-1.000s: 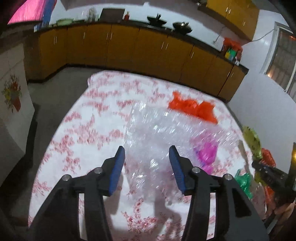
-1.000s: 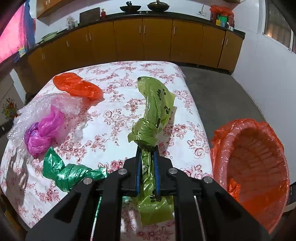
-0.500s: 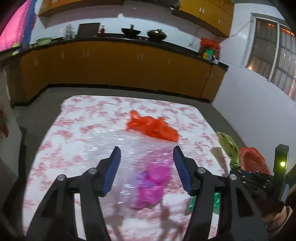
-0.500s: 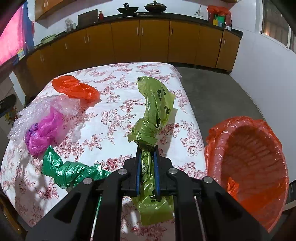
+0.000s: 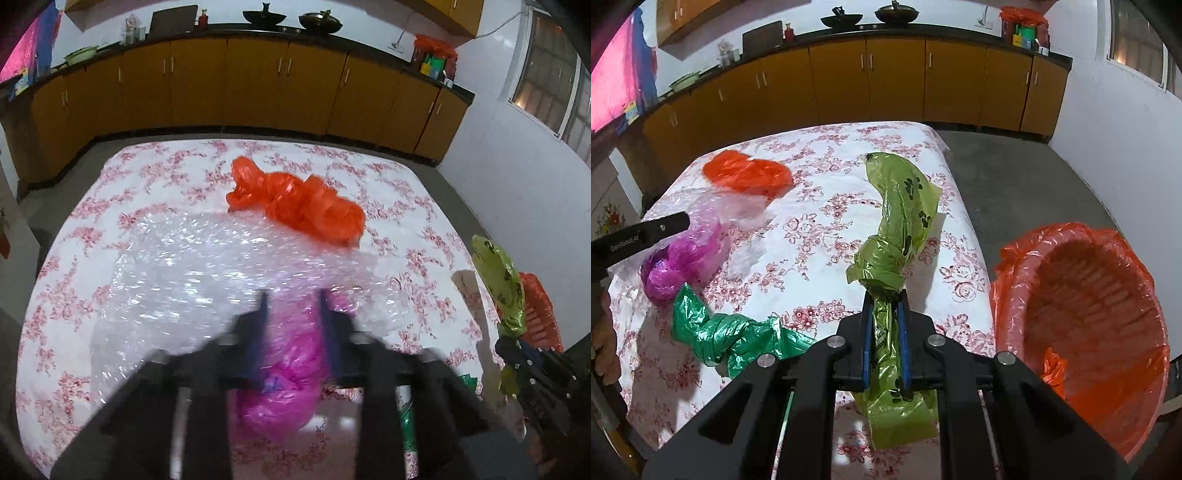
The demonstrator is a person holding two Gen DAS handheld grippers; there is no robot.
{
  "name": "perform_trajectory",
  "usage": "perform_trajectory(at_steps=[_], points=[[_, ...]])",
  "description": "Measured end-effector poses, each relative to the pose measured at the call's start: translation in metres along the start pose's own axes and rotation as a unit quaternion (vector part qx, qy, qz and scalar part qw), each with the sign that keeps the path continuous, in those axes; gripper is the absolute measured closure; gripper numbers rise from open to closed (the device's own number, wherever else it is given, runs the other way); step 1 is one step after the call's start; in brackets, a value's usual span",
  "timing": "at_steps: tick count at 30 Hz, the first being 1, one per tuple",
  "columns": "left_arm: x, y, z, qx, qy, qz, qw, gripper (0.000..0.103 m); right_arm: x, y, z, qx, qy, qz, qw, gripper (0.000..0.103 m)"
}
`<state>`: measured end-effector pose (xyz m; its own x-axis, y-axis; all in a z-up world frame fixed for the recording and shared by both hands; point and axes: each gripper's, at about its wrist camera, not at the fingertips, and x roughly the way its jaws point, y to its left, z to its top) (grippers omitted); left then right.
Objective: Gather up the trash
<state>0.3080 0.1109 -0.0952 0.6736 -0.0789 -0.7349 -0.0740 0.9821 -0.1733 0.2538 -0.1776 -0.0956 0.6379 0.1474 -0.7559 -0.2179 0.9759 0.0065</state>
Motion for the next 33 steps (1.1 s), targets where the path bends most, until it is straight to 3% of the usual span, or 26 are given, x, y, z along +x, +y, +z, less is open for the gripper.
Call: perform_trajectory(at_steps=[2, 14, 15, 17, 18, 21, 24, 28, 33], points=[[0.001, 0.000, -0.001, 0.007, -0.002, -0.001, 1.0000, 0.101, 0.000, -0.001, 0.000, 0.001, 0.000, 0.000, 1.000, 0.091], [-0.039, 0.010, 0.007, 0.015, -0.052, -0.019, 0.9984, 0.100, -0.006, -0.003, -0.001, 0.005, -0.007, 0.004, 1.000, 0.091], [-0.041, 0.015, 0.008, 0.010, -0.054, -0.016, 0.9984, 0.098, -0.007, -0.004, -0.001, 0.006, -0.007, 0.005, 1.000, 0.091], [-0.043, 0.029, 0.008, -0.005, -0.053, -0.003, 0.9986, 0.066, -0.009, -0.005, -0.002, 0.007, -0.008, 0.006, 1.000, 0.091], [-0.045, 0.038, 0.007, -0.014, -0.058, 0.010, 0.9982, 0.062, -0.009, -0.005, -0.002, 0.006, -0.008, 0.007, 1.000, 0.091], [-0.047, 0.056, 0.006, -0.022, -0.057, 0.025, 0.9978, 0.061, -0.009, -0.006, -0.003, 0.005, -0.007, 0.008, 1.000, 0.091], [-0.044, 0.067, 0.006, -0.032, -0.049, 0.023, 0.9980, 0.053, -0.008, -0.006, -0.003, 0.007, -0.006, 0.006, 1.000, 0.091], [-0.033, 0.061, 0.013, -0.013, -0.044, 0.035, 0.9983, 0.031, -0.007, -0.005, -0.003, 0.009, -0.005, 0.007, 1.000, 0.091], [0.000, 0.059, 0.017, -0.011, 0.002, 0.037, 0.9993, 0.030, -0.006, -0.005, -0.003, 0.007, -0.003, 0.008, 1.000, 0.091]])
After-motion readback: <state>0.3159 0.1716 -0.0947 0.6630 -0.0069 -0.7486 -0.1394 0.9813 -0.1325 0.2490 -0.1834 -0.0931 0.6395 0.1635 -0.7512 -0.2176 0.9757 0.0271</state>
